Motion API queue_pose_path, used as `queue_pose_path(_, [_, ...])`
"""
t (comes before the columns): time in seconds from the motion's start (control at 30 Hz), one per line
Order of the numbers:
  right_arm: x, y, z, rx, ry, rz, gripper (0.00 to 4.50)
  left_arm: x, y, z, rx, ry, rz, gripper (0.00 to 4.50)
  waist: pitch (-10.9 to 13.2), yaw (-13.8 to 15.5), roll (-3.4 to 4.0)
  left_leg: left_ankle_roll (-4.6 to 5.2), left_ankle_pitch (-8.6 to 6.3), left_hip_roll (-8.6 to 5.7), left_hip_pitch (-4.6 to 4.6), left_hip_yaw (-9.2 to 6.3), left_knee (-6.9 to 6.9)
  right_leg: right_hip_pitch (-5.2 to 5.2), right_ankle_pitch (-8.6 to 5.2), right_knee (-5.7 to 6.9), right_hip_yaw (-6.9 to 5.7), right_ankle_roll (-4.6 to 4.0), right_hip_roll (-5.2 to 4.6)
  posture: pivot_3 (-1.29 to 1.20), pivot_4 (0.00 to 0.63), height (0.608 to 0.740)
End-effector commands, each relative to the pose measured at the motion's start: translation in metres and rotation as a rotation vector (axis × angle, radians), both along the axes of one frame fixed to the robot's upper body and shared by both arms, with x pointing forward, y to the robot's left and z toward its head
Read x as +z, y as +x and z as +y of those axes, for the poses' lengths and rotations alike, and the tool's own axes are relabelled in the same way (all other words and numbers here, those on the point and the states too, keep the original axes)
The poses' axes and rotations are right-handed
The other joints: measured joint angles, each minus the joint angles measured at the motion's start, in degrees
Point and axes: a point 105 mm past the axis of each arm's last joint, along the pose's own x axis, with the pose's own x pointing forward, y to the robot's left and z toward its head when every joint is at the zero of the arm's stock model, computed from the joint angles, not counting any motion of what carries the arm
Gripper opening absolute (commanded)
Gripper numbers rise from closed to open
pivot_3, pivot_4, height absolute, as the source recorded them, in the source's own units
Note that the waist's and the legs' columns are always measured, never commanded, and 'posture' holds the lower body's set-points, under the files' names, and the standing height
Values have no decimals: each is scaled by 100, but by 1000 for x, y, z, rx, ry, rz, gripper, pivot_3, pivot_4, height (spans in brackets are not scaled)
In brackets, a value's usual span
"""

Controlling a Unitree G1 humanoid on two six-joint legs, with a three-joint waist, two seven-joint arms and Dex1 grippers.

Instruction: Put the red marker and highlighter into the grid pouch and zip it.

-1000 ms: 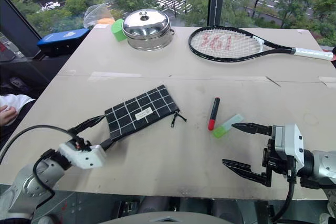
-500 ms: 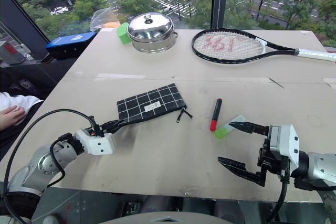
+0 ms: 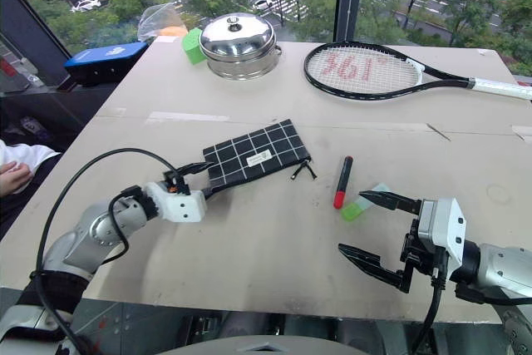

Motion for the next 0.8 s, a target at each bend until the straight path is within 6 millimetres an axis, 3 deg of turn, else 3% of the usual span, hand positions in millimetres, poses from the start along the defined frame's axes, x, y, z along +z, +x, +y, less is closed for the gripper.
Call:
queue_pose_path(0.03, [9,-3,7,9,2,-55,4500,-21,1,1,4,49,63,2364,2,8,-4,0,0,0,-1,-1,-1,0,1,0,-1,-1,0,0,150,740])
queue_pose_path(0.1, [9,-3,7,0,2,-57,4500,-23,3,0,-9,43,78,1776,3,7,-3,0,0,0,0,-2,-5,0,6,0,-3,-11,0,0,150,740])
queue_pose_path(0.2, [8,-3,11,-6,8,-56,4500,-17,7,-7,-35,12,72,293,-2,9,13,0,0,2,3,-2,-6,0,-5,0,-4,6,-3,0,150,740])
queue_pose_path(0.23, [8,-4,12,-7,10,-55,4500,-15,8,-9,-44,5,70,57,-5,9,22,0,-1,1,4,0,-6,0,-6,0,-2,7,-7,0,150,740])
queue_pose_path(0.43, [4,11,17,-120,17,-49,4500,3,8,-11,-58,-79,100,57,0,5,17,0,-1,1,5,2,-5,-1,-6,1,-1,8,-11,0,150,740])
queue_pose_path(0.57, [0,36,28,-227,73,73,4500,25,3,-12,-30,-212,190,57,17,-113,-27,0,0,1,-23,2,-4,-24,8,0,0,-16,-11,0,150,740])
queue_pose_path(0.7, [-22,79,33,-396,19,225,4500,40,-11,-25,-62,-325,304,57,32,-223,-82,-1,2,2,-61,-3,0,-46,12,0,-4,-21,-8,0,150,740])
queue_pose_path(0.8, [-34,111,29,-545,47,346,4500,45,-15,-26,-55,-358,346,57,37,-286,-76,-1,2,3,-60,-3,-1,-46,12,0,-5,-22,-5,0,150,740])
